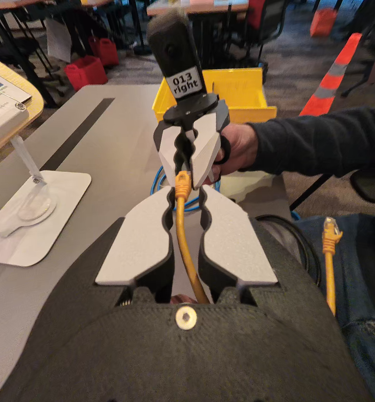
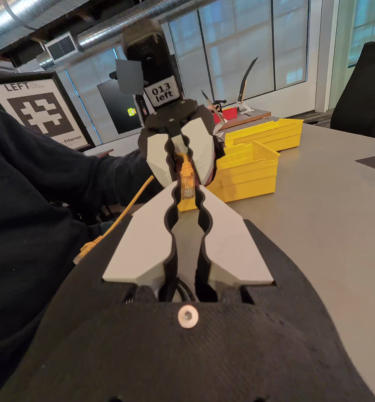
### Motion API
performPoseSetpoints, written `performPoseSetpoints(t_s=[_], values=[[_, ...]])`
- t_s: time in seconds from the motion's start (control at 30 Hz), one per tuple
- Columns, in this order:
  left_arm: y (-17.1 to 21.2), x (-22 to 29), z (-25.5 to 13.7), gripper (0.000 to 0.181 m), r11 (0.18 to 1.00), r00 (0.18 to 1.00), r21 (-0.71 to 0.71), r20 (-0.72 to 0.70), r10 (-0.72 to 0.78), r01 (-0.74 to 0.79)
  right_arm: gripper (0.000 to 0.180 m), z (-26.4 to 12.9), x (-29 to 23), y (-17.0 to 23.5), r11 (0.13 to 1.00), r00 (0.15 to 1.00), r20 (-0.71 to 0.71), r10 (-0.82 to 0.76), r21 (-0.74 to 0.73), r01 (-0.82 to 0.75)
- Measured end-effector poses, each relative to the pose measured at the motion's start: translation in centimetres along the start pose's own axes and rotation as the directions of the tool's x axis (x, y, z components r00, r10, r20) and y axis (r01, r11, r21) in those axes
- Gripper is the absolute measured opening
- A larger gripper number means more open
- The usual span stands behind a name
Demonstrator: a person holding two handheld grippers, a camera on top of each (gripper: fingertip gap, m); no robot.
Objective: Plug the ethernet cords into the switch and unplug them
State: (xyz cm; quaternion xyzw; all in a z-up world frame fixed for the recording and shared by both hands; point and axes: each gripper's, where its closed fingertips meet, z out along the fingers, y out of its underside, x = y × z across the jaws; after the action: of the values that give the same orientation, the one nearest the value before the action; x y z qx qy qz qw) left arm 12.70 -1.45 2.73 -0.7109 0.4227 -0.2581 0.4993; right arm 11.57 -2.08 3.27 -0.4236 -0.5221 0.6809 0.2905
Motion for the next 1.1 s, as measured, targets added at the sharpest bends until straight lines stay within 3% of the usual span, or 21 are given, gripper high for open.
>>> performPoseSetpoints(t_s=[0.17,1.1], values=[[-0.7,0.0,-0.5,0.012,0.991,0.999,0.125,0.005,-0.051,0.05,0.011,-0.3,-0.3,-0.2,1.0,1.0,0.015,0.006,0.023,-0.006],[-2.0,0.9,-0.9,0.01,0.874,0.97,0.421,-0.105,-0.219,0.243,0.011,-0.2,-1.5,-0.8,0.997,0.998,0.054,-0.016,0.077,0.012]])
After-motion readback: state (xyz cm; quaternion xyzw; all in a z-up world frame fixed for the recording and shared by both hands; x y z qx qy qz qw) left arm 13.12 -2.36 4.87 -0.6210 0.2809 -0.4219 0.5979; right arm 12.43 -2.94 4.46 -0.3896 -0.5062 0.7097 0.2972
